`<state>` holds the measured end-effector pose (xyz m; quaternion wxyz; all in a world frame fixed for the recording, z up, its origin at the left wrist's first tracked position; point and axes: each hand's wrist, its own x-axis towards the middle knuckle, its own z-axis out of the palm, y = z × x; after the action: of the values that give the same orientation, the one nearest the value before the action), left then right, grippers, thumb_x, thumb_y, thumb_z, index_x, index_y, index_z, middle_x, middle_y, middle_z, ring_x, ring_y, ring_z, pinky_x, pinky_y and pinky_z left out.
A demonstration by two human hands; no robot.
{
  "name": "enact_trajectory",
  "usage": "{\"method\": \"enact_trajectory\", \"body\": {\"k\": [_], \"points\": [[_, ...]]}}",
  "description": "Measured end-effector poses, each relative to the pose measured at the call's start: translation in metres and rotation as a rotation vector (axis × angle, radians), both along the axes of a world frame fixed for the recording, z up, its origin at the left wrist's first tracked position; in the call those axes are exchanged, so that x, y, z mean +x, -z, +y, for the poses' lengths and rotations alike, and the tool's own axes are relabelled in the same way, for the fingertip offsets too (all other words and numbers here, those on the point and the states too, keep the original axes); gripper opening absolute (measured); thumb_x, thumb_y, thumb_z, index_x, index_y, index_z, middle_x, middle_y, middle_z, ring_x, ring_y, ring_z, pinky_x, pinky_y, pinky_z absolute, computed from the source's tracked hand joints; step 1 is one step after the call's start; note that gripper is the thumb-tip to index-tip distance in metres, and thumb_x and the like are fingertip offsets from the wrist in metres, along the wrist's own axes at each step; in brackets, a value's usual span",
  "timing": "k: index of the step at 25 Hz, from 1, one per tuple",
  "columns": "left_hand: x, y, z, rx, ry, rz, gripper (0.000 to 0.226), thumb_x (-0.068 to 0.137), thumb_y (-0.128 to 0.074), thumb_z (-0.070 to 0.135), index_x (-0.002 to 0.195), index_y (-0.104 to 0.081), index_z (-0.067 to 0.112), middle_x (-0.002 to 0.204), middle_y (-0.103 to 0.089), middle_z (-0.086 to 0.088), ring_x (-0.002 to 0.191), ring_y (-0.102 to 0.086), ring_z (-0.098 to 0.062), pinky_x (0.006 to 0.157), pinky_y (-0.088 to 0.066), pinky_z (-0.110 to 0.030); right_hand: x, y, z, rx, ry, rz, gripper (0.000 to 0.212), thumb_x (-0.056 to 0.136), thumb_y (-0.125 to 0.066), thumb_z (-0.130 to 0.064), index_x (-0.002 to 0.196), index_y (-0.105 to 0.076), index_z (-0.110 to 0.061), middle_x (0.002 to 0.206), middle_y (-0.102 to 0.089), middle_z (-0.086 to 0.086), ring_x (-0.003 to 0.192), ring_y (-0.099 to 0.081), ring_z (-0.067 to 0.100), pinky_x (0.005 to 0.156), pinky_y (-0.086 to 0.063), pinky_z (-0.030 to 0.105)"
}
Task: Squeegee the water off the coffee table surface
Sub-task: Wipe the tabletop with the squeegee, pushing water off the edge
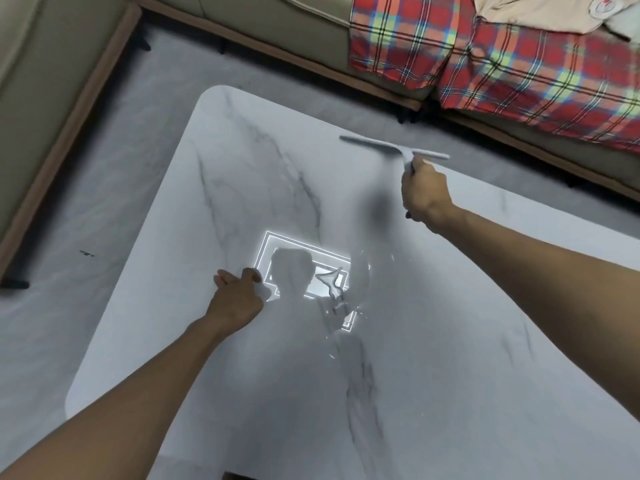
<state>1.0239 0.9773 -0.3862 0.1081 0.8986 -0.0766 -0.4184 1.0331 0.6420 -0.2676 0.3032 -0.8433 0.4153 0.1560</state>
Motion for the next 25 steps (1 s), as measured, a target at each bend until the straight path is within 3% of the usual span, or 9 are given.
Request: {"method": "enact_trajectory", "body": {"k": [2, 5, 8, 11, 14, 18, 22, 25], "points": [[-0.004, 0.001, 0.003, -0.004, 0.042, 0.010, 0.044, 0.089, -0.033, 0.006, 0.131, -0.035, 0.016, 0.146, -0.016, -0.045, 0.139, -0.019, -0.056, 0.083, -0.038, -0.038, -0.006, 0.008, 0.021, -0.061, -0.182, -0.027, 0.024, 0.101, -0.027, -0.019, 0.113, -0.046, -0.008, 0.103, -0.061, 0.027, 0.077, -0.058, 0.042, 0.050, -0.050, 0.038], [-0.005, -0.005, 0.002, 0.025, 0.021, 0.010, 0.043, 0.090, -0.035, 0.009, 0.133, -0.036, 0.014, 0.148, -0.017, -0.041, 0.139, -0.024, -0.052, 0.090, -0.041, -0.041, -0.049, 0.011, 0.060, -0.042, -0.480, -0.096, 0.033, 0.103, -0.033, -0.025, 0.131, -0.044, -0.012, 0.096, -0.066, 0.028, 0.086, -0.062, 0.048, 0.076, -0.051, 0.047], [-0.001, -0.013, 0.003, 0.027, 0.019, 0.020, 0.043, 0.089, -0.036, 0.005, 0.132, -0.034, 0.011, 0.146, -0.022, -0.041, 0.138, -0.028, -0.050, 0.099, -0.039, -0.044, -0.118, 0.013, 0.079, 0.002, -0.679, 0.017, 0.053, 0.099, -0.039, -0.028, 0.150, -0.026, -0.027, 0.093, -0.064, 0.017, 0.083, -0.062, 0.041, 0.073, -0.051, 0.044], [0.004, -0.027, 0.008, -0.030, -0.034, 0.047, 0.046, 0.084, -0.043, 0.004, 0.129, -0.038, 0.010, 0.132, -0.040, -0.024, 0.126, -0.042, -0.039, 0.097, -0.038, -0.039, -0.184, 0.006, 0.068, -0.060, -0.780, 0.143, 0.059, 0.098, -0.036, -0.026, 0.151, -0.013, -0.040, 0.082, -0.049, 0.003, 0.071, -0.056, 0.036, 0.062, -0.045, 0.037], [-0.007, -0.045, 0.008, -0.093, -0.036, 0.031, 0.047, 0.083, -0.047, 0.005, 0.129, -0.040, 0.008, 0.125, -0.042, -0.018, 0.116, -0.046, -0.032, 0.092, -0.038, -0.034, -0.229, -0.009, 0.038, -0.135, -0.781, 0.214, 0.054, 0.101, -0.032, -0.028, 0.150, -0.015, -0.043, 0.087, -0.055, 0.002, 0.075, -0.061, 0.033, 0.060, -0.040, 0.034], [-0.056, -0.053, -0.006, -0.212, 0.030, 0.025, 0.049, 0.079, -0.052, 0.003, 0.127, -0.044, 0.007, 0.127, -0.040, -0.014, 0.119, -0.046, -0.031, 0.100, -0.039, -0.037, -0.240, -0.034, 0.003, -0.209, -0.754, 0.289, 0.045, 0.102, -0.025, -0.036, 0.147, -0.024, -0.041, 0.093, -0.064, 0.001, 0.083, -0.063, 0.031, 0.066, -0.044, 0.034], [-0.077, -0.041, -0.032, -0.214, 0.008, -0.025, 0.049, 0.080, -0.053, 0.005, 0.127, -0.043, 0.005, 0.129, -0.035, -0.015, 0.119, -0.043, -0.033, 0.101, -0.038, -0.036, -0.184, -0.033, -0.011, -0.183, -0.544, 0.093, 0.039, 0.101, -0.024, -0.048, 0.138, -0.034, -0.041, 0.105, -0.069, 0.012, 0.093, -0.062, 0.040, 0.074, -0.048, 0.039], [-0.070, -0.029, -0.044, -0.169, 0.008, -0.018, 0.047, 0.081, -0.054, 0.009, 0.127, -0.042, 0.004, 0.128, -0.036, -0.019, 0.123, -0.039, -0.034, 0.103, -0.037, -0.039, -0.123, -0.013, -0.018, -0.135, -0.353, 0.011, 0.041, 0.102, -0.025, -0.048, 0.132, -0.044, -0.029, 0.114, -0.065, 0.018, 0.103, -0.056, 0.046, 0.087, -0.048, 0.047]]}}
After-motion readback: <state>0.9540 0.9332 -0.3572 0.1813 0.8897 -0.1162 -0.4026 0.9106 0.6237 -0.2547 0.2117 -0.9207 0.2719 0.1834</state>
